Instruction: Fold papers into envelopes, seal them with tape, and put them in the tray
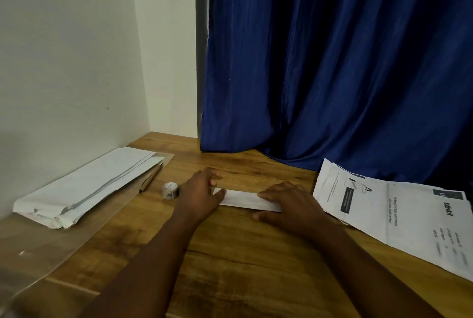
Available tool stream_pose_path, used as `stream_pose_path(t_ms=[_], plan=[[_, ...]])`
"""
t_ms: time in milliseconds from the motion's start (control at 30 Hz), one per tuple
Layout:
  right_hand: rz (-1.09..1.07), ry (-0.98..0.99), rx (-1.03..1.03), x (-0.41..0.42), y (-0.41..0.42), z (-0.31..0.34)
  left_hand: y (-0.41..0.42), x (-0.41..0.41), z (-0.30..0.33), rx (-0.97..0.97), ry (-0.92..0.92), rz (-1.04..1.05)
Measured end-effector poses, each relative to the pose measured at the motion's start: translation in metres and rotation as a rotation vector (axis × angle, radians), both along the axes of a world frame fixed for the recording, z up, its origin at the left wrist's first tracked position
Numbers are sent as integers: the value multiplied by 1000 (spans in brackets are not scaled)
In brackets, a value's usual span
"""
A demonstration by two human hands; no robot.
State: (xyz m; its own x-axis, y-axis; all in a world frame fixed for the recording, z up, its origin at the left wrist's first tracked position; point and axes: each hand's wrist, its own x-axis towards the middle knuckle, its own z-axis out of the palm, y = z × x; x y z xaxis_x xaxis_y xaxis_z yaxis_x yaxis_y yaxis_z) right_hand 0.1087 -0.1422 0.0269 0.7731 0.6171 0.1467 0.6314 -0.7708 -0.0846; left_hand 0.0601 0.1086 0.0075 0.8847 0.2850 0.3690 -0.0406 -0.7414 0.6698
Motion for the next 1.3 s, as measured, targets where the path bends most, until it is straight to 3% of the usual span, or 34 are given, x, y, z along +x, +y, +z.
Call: stream_pose_path(t_ms=[167,267,333,433,533,667,867,1033,1300], plan=[[58,-187,11,-9,2,10,-7,-7,10,-320,-97,-42],[-14,-105,104,-14,2,14,-10,-12,19,-491,-66,-78],[-58,18,289,-17,6,13,-16,-13,24,-569,-45,-125],[-72,223,738,-27,17,14,-26,-15,30,-769,11,-254],[-62,558,1042,-34,27,14,-27,-13,27,-694,45,-354],[-89,794,1084,-30,35,4,-22,-10,21,-694,30,-350],[-153,758,1126,-28,38,2,-23,-5,12,-515,118,-435],[-228,816,1254,-29,35,2,-22,-6,11,-537,55,-383],[-373,572,1150,-45,44,1,-27,-20,14,-467,-26,-263]])
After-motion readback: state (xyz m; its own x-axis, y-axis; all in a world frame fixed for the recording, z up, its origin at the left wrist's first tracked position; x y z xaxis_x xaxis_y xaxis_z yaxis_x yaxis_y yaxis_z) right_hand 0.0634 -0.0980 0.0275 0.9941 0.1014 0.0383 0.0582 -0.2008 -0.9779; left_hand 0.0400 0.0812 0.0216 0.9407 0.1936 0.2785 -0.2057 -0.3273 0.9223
